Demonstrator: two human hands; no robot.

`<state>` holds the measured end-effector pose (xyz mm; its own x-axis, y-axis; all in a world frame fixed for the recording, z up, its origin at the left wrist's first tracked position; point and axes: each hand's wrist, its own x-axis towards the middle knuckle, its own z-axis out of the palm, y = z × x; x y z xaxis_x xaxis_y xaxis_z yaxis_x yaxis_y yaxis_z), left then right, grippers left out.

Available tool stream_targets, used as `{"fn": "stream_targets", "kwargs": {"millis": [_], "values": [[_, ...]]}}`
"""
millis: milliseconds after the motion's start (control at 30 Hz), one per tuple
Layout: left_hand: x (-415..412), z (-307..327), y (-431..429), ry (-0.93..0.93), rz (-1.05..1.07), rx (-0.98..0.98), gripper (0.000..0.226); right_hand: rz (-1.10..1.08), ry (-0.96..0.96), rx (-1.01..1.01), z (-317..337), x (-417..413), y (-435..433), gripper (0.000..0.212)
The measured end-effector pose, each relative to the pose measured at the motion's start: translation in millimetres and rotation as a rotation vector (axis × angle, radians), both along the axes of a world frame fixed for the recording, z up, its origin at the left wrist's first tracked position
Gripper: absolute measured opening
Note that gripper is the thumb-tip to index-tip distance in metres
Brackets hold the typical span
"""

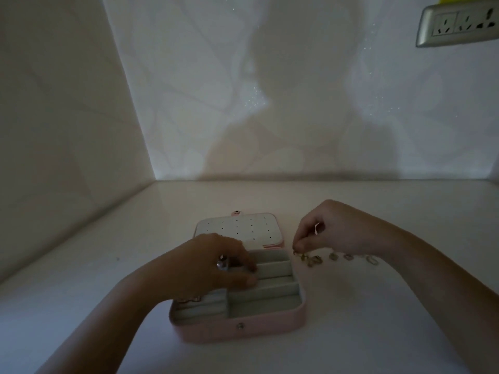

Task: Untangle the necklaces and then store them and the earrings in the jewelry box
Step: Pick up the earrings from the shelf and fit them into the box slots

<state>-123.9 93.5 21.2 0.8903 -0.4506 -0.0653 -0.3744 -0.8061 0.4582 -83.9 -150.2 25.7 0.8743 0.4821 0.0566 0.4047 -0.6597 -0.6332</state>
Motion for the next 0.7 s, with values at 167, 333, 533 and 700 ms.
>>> {"fn": "stream_targets", "kwargs": {"millis": [167, 333, 533, 700], "values": [[-5.9, 5.6, -14.6, -0.065, 0.145, -0.496, 0.015, 0.125, 0.218, 0.487, 8.5, -10.4, 7.5, 0.007], [-9.5, 7.9, -19.3, 0.089, 0.089, -0.876, 0.030, 0.242, 0.351, 0.724, -4.0, -9.2, 22.3, 0.012], [-9.1, 5.2, -21.4, 0.246, 0.088, -1.039, 0.034, 0.213, 0.373, 0.862, -3.1, -17.3, 34.3, 0.009], [-9.0, 8.7, -20.1, 0.215, 0.118, -1.009, 0.028, 0.181, 0.313, 0.807, -4.1, -16.7, 34.9, 0.009]]}}
